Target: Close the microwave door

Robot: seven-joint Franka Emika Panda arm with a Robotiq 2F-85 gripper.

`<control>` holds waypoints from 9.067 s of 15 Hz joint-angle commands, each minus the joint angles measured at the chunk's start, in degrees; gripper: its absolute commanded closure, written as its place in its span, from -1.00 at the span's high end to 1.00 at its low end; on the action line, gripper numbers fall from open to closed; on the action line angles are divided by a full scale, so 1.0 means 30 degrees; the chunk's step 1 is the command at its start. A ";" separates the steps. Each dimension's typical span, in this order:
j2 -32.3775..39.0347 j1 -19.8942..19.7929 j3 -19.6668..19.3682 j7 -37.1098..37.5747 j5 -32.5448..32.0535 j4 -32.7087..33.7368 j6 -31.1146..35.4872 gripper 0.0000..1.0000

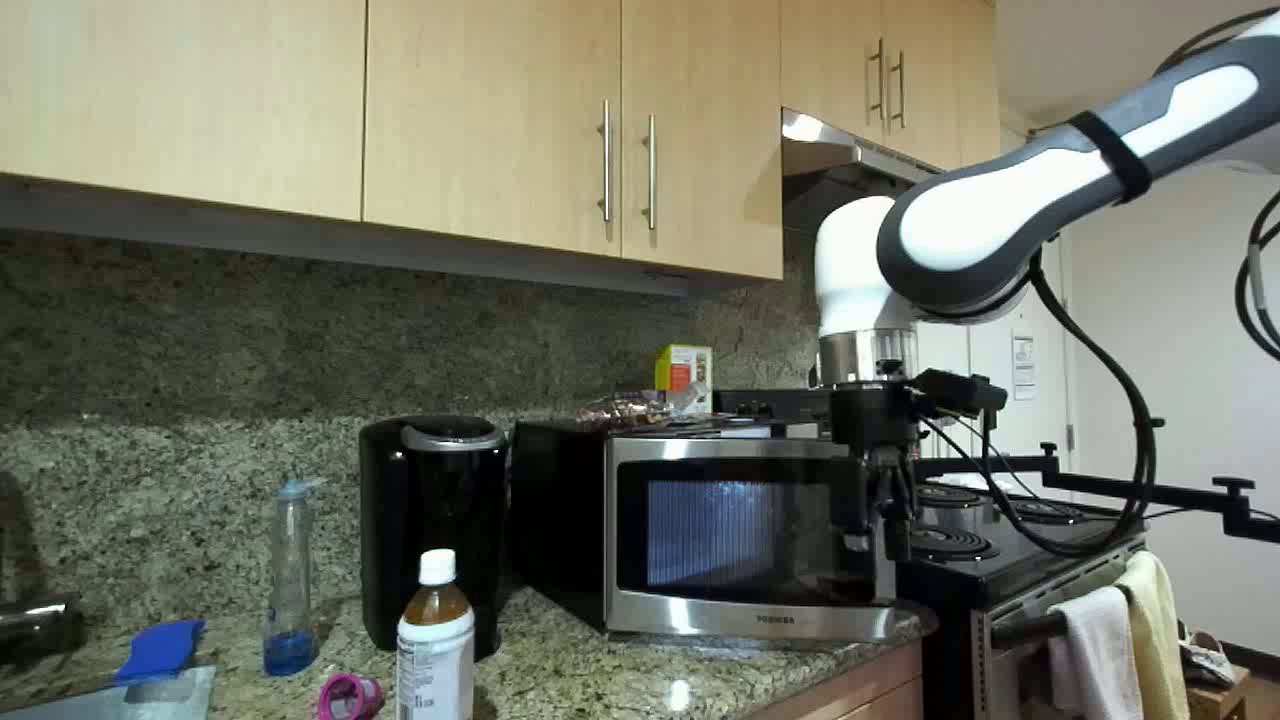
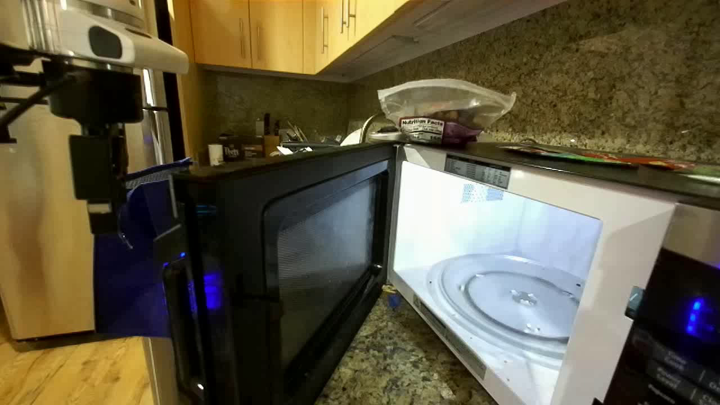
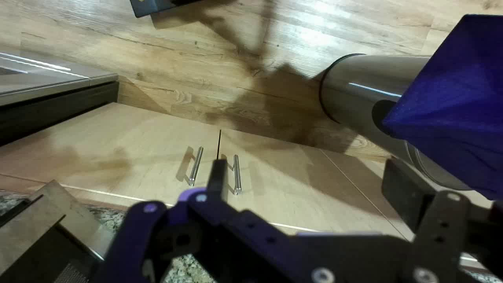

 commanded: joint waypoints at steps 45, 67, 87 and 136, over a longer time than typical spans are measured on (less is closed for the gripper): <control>0.5913 -1.6152 0.9311 2.4970 -2.0087 0.2025 1.7434 1.00; 0.8909 -1.6044 0.8816 2.4056 -2.0729 0.5942 1.6678 1.00; 1.3026 -1.5678 0.8521 3.2874 -3.1388 1.0883 1.5901 1.00; 1.2590 -0.9385 0.1570 4.7322 -4.5590 0.8806 1.3798 1.00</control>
